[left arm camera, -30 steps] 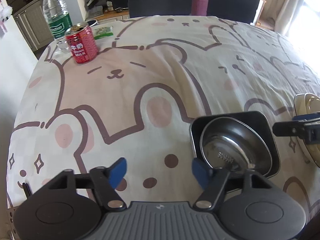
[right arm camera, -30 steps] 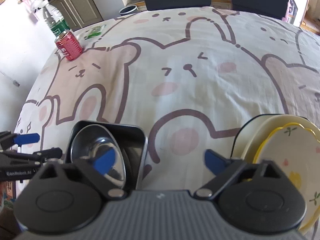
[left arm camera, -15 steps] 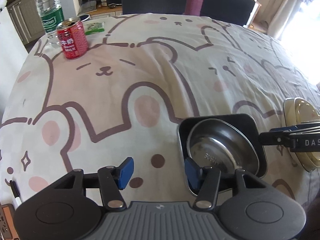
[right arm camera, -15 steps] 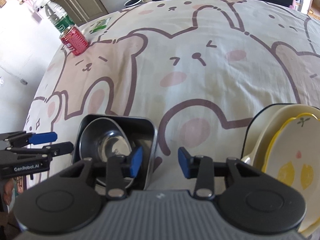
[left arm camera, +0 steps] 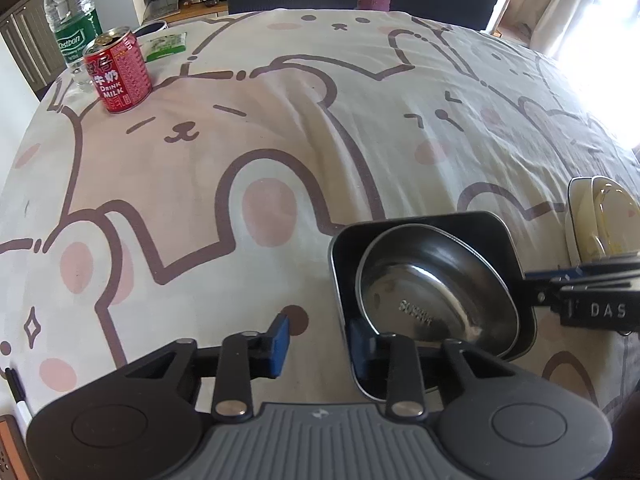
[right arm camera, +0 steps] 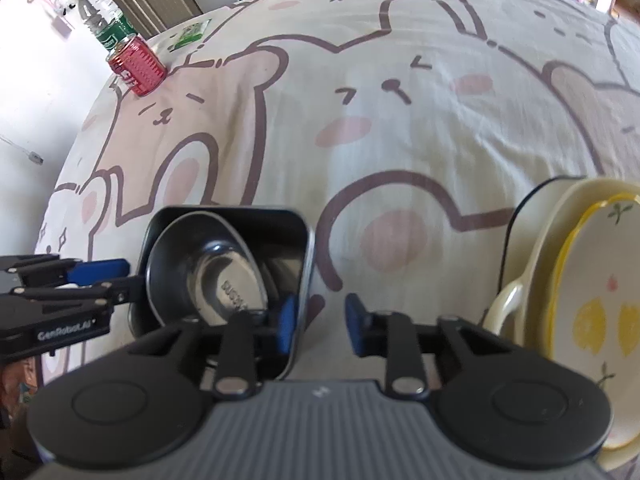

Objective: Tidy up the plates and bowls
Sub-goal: 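Grasp the steel tray holding the bowl with the left gripper while the right grasps its other rim, then lift the steel tray with bowl and carry it over the cream dish stack with both grippers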

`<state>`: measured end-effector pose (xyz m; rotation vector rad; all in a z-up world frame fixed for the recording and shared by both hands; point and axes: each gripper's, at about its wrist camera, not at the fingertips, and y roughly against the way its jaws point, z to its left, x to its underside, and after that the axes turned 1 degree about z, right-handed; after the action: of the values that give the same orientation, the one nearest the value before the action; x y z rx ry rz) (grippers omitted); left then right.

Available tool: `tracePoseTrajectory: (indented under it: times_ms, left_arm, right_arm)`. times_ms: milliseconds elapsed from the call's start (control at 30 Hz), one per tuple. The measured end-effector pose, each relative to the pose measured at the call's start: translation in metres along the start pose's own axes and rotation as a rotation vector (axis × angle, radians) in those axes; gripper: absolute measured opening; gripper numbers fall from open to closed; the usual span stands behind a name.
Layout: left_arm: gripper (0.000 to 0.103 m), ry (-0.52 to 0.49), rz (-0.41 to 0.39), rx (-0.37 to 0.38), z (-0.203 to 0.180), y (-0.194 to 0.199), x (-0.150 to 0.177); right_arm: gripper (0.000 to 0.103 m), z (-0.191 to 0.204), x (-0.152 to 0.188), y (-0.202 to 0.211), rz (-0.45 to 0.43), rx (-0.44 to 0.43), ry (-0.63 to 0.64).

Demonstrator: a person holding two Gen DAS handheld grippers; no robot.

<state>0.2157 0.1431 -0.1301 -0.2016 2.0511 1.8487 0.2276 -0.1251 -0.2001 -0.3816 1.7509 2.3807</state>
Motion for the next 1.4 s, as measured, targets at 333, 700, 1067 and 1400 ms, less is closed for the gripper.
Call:
tracePoseTrajectory:
  times_ms: [333,700,1067,1400]
  left_arm:
    - [0.013,0.003,-0.005,0.013,-0.006,-0.005,-0.005]
    - [0.009,0.022,0.011,0.02,-0.005,-0.011,-0.008]
    - [0.004,0.107,-0.018,0.06,0.0,-0.005,-0.006]
    - [0.004,0.151,-0.097,0.062,-0.011,0.022,-0.014]
  right_arm:
    - [0.011,0.005,0.009,-0.004,0.008,-0.029,-0.039]
    - [0.008,0.011,0.003,-0.007,-0.017,0.005,0.023]
    - [0.008,0.012,0.0,-0.007,-0.026,0.013,0.063]
    - [0.007,0.009,-0.007,0.02,-0.104,0.012,0.107]
